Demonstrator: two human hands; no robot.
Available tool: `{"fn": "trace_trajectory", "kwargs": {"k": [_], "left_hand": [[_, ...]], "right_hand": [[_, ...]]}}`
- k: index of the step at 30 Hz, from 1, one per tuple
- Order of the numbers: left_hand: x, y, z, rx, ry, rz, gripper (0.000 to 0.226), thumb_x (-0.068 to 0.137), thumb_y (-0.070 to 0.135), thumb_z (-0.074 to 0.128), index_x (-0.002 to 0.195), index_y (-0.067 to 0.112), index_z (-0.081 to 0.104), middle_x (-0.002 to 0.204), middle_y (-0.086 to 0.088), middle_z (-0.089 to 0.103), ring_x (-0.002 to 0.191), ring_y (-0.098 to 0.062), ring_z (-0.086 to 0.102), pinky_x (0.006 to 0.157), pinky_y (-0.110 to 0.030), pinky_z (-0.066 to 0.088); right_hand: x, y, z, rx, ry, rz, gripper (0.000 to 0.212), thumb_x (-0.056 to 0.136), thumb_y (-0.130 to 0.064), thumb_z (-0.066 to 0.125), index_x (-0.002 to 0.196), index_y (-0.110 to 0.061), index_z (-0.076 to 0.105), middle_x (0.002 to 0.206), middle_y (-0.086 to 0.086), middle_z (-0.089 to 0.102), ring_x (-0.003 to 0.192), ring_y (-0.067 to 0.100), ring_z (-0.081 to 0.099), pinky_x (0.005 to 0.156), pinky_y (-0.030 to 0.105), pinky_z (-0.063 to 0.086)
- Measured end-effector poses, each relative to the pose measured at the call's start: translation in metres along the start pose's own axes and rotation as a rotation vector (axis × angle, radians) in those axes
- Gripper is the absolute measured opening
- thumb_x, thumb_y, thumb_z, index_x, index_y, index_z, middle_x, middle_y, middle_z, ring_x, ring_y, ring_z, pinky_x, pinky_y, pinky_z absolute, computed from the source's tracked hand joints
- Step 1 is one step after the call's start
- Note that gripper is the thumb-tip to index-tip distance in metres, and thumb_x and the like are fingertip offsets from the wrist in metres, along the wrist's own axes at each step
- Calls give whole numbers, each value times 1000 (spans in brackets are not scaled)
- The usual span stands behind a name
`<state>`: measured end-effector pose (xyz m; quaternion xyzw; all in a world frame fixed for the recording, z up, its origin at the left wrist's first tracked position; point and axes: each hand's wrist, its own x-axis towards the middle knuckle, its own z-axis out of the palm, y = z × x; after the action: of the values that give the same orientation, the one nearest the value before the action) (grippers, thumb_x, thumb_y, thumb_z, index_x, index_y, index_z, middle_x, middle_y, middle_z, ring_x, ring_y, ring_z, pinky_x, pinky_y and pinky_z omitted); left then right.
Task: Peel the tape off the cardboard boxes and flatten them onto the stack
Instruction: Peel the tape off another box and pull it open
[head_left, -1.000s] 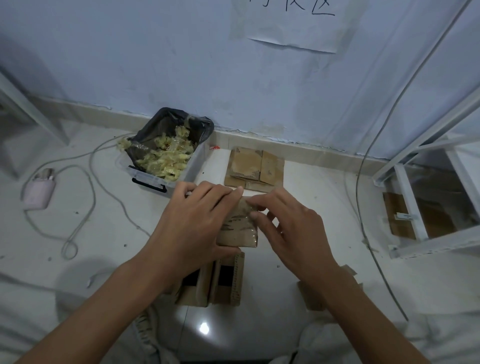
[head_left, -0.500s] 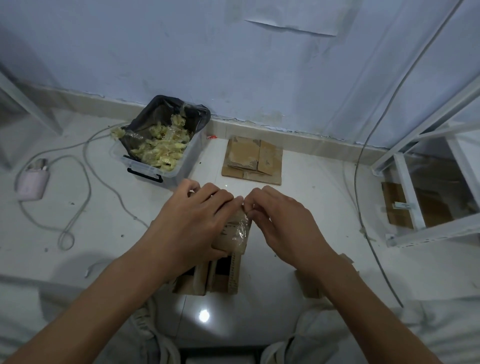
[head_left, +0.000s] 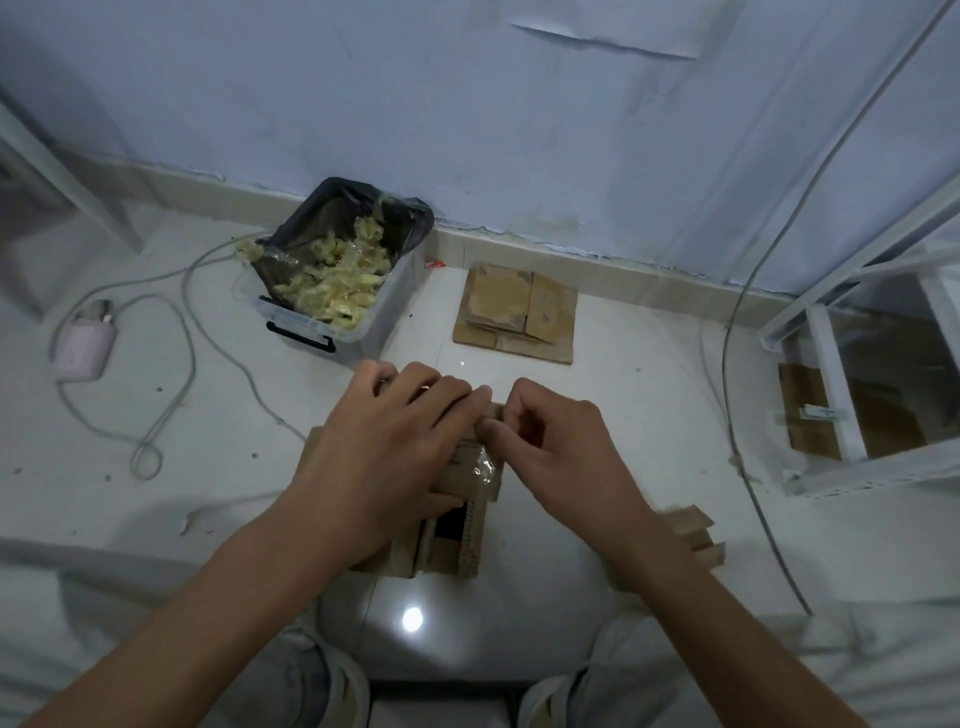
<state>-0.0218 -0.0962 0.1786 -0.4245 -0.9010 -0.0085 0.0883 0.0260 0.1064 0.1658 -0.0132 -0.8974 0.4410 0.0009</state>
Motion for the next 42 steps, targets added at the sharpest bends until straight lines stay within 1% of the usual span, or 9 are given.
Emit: {"fn": "trace_trajectory", "kwargs": {"k": [10,13,16,20,25,28,33,37,42], "left_hand": [[1,3,4,82,21,-64,87,74,61,75,143,12,53,132,-6,61,116,-31,59,89,-48,43],[1,3,8,72,54,-64,82,77,58,73,141,11,56,133,-8,62,116,-32,60,89,-48,44],[0,7,14,72,63,-68,78,79,53,77,141,11,56,133,-9,62,118,-33,59,91,-50,45],[-3,9,17,64,58,-81,82,78,59,75,142,13,56,132,-7,62,117,-31,59,91,-48,42],[1,0,11,24,126,-97,88,69,59,82,142,16,57,133,-3,62,116,-29,59,90,-45,38],[4,-44,-1,61,101,-265,94,60,48,93,142,18,57,135,-6,63,118,-33,56,93,-46,33],[3,-59,-18,114,175,-341,94,61,51,91,141,16,57,133,-5,64,115,-34,55,90,-47,33],[7,-1,0,66,163,-170,86,71,57,84,141,15,57,132,-4,63,113,-28,58,89,-43,35],[1,13,7,53,163,-147,80,77,58,79,140,14,56,132,-6,63,115,-30,59,88,-45,40]], "right_hand": [[14,-4,7,7,31,42,35,101,-29,67,130,-32,47,62,-5,55,58,11,54,68,50,56],[14,-7,7,161,64,139,42,100,-29,71,135,-34,49,62,-2,60,60,8,58,73,37,59],[12,-8,6,200,48,184,47,101,-29,69,142,-38,46,72,2,70,67,7,67,63,19,55],[10,-8,6,307,17,233,53,104,-11,60,148,-36,46,65,1,63,59,4,58,56,13,46],[11,-18,-12,516,-84,286,50,101,-5,58,142,-31,48,61,1,50,53,7,44,51,22,38],[11,-16,-36,516,-240,264,48,101,-1,53,139,-30,49,62,6,43,52,13,33,49,26,29],[8,-16,-34,409,-25,293,10,105,-30,58,110,-22,59,63,2,50,52,11,40,51,25,38],[6,-20,-10,196,62,170,44,100,-57,52,83,-19,65,62,-7,57,54,3,49,56,22,43],[7,-14,5,-41,124,167,32,103,-46,56,77,-27,62,68,-8,63,65,8,58,65,37,55]]}}
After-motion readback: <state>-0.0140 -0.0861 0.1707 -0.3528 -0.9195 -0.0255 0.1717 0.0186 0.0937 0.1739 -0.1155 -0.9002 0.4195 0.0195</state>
